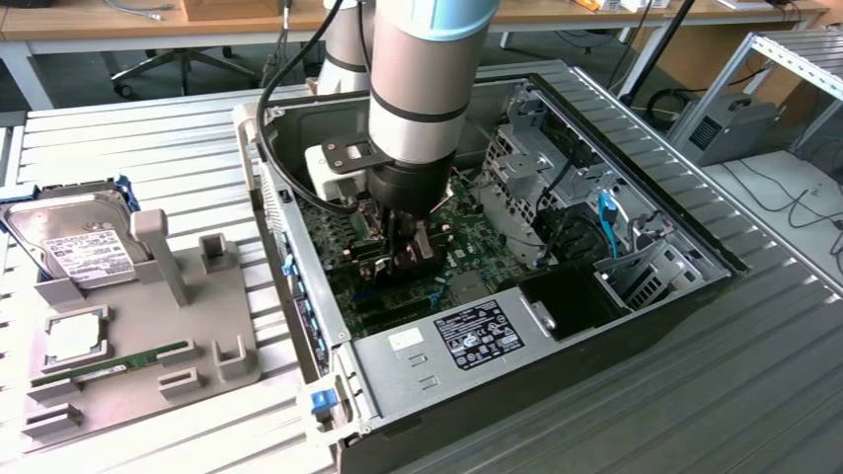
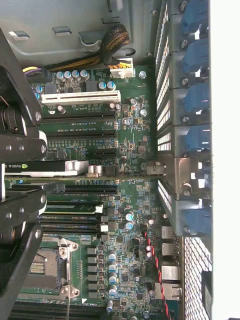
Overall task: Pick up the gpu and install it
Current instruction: 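Insert the gpu into the slot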
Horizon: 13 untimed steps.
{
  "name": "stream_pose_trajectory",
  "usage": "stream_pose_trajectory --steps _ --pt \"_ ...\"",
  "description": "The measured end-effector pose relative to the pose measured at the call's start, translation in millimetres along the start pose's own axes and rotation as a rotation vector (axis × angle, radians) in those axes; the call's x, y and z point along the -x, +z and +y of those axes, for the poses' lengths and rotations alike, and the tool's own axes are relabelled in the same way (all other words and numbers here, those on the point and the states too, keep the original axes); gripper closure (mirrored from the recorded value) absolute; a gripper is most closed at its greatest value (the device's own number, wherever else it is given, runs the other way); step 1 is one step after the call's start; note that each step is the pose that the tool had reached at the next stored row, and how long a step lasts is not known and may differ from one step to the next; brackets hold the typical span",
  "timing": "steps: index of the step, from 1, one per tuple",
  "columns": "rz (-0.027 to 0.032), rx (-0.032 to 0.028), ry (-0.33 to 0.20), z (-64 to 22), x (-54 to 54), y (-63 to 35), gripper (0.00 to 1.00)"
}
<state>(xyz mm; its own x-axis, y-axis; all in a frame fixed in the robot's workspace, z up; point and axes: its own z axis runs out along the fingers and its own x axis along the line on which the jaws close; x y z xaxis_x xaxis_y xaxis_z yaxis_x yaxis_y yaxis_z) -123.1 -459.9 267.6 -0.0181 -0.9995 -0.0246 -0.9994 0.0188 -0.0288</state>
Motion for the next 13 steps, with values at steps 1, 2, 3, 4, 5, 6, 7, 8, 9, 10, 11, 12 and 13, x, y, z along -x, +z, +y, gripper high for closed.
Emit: stream_pose_trajectory --steps 1,2,3,4,5,6,7,8,9,10,11,12,13 --pt "0.0 0.0 0.0 0.0 0.0 0.0 0.74" --pt "0.0 0.0 0.0 0.0 0.0 0.0 0.74" --pt "-0.0001 -0.0001 0.0 0.3 0.0 0.1 0.74" --pt "0.0 -0.0001 0.0 0.6 0.0 0.2 0.74" --pt "-0.0001 -0.0002 0.0 0.8 0.0 0.2 0.74" --pt "-0.0001 -0.0002 0.0 1.0 0.0 0.2 0.74" --pt "-0.0001 -0.0002 0.0 1.2 0.0 0.2 0.74" --pt "-0.0001 -0.0002 0.0 1.7 0.0 0.2 0.74" --pt "-0.0002 -0.0003 0.0 2.1 0.0 0.3 0.74" --pt "-0.0001 -0.0002 0.0 2.4 -0.1 0.5 0.74" --pt "0.0 -0.0002 0.0 2.7 -0.1 0.6 0.74" --pt "0.0 -0.0002 0.0 2.7 -0.1 0.6 0.74" --pt "0.0 -0.0002 0.0 2.7 -0.1 0.6 0.74"
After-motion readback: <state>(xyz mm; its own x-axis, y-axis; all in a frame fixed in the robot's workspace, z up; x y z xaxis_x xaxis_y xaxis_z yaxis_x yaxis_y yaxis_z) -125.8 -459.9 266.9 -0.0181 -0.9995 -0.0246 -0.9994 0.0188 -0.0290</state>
